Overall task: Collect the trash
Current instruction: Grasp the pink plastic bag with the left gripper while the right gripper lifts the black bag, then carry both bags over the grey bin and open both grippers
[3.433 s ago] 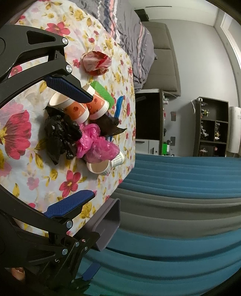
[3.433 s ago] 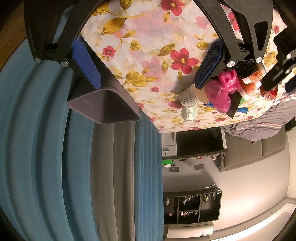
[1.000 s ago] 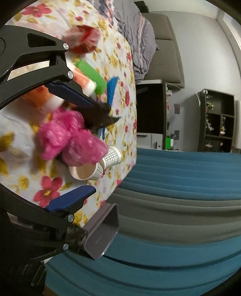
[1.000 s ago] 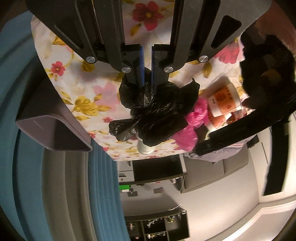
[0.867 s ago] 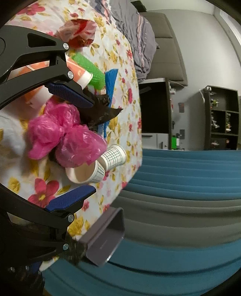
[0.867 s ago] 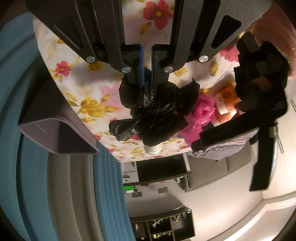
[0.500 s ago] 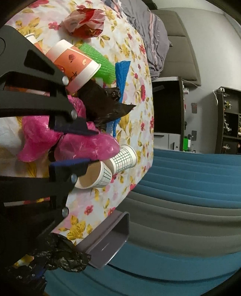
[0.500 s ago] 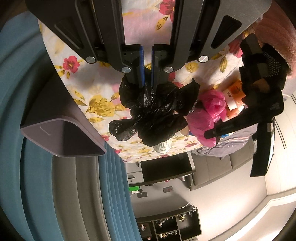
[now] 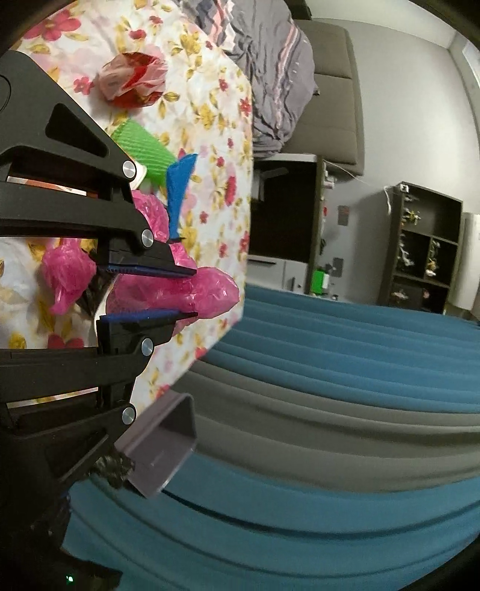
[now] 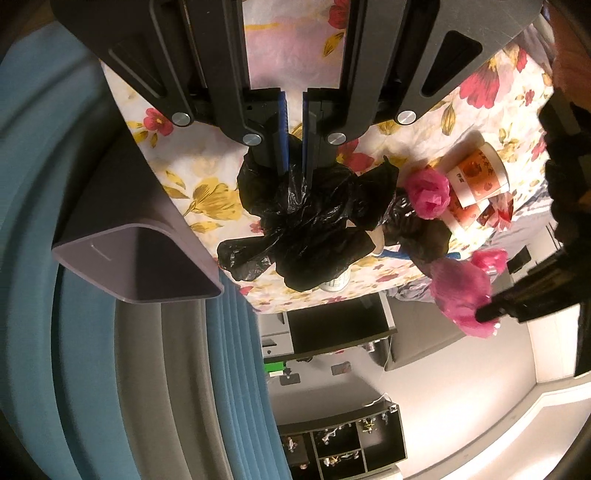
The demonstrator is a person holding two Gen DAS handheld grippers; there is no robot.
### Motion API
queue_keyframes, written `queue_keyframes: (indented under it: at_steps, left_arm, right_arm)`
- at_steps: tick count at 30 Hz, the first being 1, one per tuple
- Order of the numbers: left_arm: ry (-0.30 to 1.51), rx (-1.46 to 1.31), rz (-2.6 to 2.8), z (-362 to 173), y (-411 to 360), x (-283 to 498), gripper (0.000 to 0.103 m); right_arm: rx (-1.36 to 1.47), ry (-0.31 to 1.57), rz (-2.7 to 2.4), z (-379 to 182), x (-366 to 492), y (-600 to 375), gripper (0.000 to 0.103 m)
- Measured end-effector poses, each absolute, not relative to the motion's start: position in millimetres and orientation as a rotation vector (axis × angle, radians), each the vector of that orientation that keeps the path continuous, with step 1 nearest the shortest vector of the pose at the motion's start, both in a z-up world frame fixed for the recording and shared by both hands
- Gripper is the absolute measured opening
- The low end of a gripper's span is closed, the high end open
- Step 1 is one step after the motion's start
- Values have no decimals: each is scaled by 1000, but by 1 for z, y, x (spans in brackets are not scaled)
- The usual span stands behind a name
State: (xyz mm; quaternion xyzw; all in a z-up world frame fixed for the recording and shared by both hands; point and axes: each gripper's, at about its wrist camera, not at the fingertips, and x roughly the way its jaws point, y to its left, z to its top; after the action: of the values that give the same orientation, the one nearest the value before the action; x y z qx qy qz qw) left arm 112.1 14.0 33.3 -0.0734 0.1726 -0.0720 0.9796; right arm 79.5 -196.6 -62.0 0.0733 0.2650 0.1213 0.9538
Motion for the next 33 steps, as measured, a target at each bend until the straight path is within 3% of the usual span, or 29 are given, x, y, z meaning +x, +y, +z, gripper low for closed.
queue_keyframes:
  at_steps: [16, 33]
  left_arm:
    - [328, -71, -333, 49, -74, 120, 15]
    - [359, -19, -554, 23, -205, 206, 15]
  right_arm:
    - [169, 441, 100, -35, 90, -251, 7]
    - [178, 387, -97, -31, 151, -332, 7]
